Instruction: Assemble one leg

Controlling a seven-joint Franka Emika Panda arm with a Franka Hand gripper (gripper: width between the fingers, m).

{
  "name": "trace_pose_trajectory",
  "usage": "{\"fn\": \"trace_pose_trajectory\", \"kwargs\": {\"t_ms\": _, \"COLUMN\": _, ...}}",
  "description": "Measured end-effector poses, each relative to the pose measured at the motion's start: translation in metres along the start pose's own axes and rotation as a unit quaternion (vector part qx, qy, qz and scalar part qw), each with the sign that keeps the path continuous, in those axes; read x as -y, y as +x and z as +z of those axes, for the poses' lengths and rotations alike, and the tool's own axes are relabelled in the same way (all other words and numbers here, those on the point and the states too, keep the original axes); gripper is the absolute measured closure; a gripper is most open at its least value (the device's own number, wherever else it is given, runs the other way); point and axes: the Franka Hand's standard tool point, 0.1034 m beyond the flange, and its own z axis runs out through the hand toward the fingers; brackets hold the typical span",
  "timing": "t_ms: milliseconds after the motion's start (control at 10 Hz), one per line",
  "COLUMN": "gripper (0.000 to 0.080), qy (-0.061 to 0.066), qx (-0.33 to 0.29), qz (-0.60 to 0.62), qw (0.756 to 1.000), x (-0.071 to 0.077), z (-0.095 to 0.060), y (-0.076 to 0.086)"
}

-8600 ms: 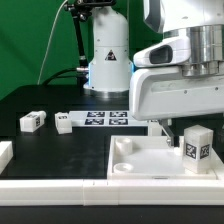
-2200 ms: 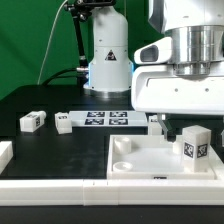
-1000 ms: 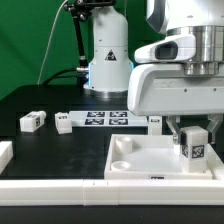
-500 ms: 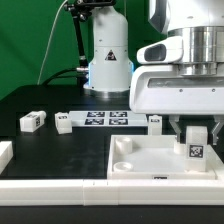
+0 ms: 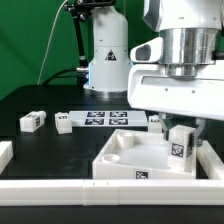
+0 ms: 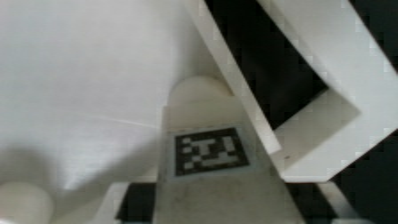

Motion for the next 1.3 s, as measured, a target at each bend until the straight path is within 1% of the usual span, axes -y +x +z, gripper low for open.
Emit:
{"fn": "trace_pose_trajectory", "kwargs": {"t_ms": 100, "gripper": 0.0494, "qy": -0.003, "qx": -0.003, "qz": 0.023, "qw": 1.0, "x": -0.002, "z": 0.0, "y": 0.0021}}
{"fn": "trace_pose_trajectory", "kwargs": {"t_ms": 200, "gripper": 0.0494, "qy": -0.008, "qx": -0.004, "qz": 0.042, "qw": 0.999, "x": -0.0056, "z": 0.0, "y": 0.004}}
{"fn": "trace_pose_trajectory", "kwargs": {"t_ms": 300, "gripper": 0.0492, "qy": -0.01, "qx": -0.004, "qz": 0.041, "qw": 0.999, "x": -0.0075, "z": 0.0, "y": 0.0054}}
{"fn": "trace_pose_trajectory", "kwargs": {"t_ms": 400, "gripper": 0.0492, "qy": -0.01, "qx": -0.004, "qz": 0.041, "qw": 0.999, "x": -0.0071, "z": 0.0, "y": 0.005}}
{"fn": "trace_pose_trajectory", "kwargs": {"t_ms": 500, "gripper": 0.0315, "qy": -0.01, "qx": -0.004, "qz": 0.041, "qw": 0.999, "x": -0.007, "z": 0.0, "y": 0.0048}}
{"fn": "trace_pose_trajectory", "kwargs": {"t_ms": 600, "gripper": 0.0189, "qy": -0.01, "qx": -0.004, "qz": 0.041, "qw": 0.999, "x": -0.0071, "z": 0.0001, "y": 0.0049}}
{"fn": "trace_pose_trajectory", "kwargs": {"t_ms": 700, "gripper": 0.0189, "qy": -0.01, "qx": -0.004, "qz": 0.041, "qw": 0.999, "x": -0.0071, "z": 0.0001, "y": 0.0049}}
{"fn": "trace_pose_trajectory", "kwargs": {"t_ms": 800, "gripper": 0.0158, "qy": -0.01, "qx": -0.004, "qz": 0.041, "qw": 0.999, "x": -0.0071, "z": 0.0001, "y": 0.0049}}
{"fn": "trace_pose_trajectory", "kwargs": {"t_ms": 900, "gripper": 0.0151, "qy": -0.01, "qx": -0.004, "qz": 0.041, "qw": 0.999, "x": -0.0071, "z": 0.0001, "y": 0.0049}}
{"fn": "trace_pose_trajectory", "kwargs": {"t_ms": 1300, "gripper": 0.015, "qy": -0.01, "qx": -0.004, "qz": 0.041, "qw": 0.999, "x": -0.0071, "z": 0.0001, "y": 0.0049}}
